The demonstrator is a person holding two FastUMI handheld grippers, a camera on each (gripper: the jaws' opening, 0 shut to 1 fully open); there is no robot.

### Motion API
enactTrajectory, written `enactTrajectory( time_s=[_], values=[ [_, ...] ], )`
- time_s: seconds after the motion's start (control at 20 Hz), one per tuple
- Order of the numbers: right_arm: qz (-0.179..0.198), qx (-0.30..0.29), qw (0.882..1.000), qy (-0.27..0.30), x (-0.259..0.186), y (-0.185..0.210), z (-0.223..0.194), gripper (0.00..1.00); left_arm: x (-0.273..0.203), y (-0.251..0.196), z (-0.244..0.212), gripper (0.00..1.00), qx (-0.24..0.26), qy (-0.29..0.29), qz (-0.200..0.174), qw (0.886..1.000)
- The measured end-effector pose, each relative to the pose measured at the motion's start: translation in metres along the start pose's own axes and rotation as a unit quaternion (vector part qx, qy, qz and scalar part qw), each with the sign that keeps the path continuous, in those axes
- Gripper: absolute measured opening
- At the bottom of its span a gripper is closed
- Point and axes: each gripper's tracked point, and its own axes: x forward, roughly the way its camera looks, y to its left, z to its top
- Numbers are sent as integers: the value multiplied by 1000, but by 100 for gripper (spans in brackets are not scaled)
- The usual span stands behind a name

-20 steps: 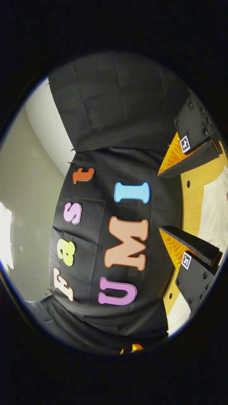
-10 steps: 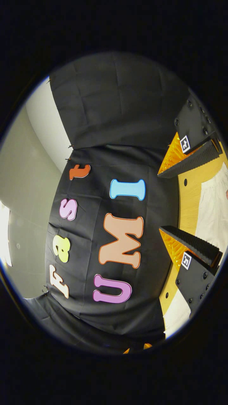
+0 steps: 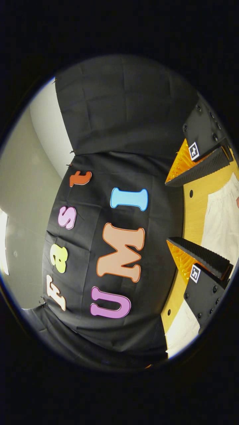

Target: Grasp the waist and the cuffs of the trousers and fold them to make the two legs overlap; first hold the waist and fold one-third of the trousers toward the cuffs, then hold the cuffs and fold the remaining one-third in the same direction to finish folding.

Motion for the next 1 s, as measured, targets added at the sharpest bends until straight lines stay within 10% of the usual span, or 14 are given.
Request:
enactTrajectory(
  time_s=[0.7, 1.0],
  values=[
    [-37, -25, 998, 38, -7, -34, -37, 98, 7, -65, -105, 98, 188, 99, -177, 961],
    [-47, -32, 997, 51, -4, -44, -47, 97, 22, -68, -107, 89, 219, 98, -184, 953]
  ],
)
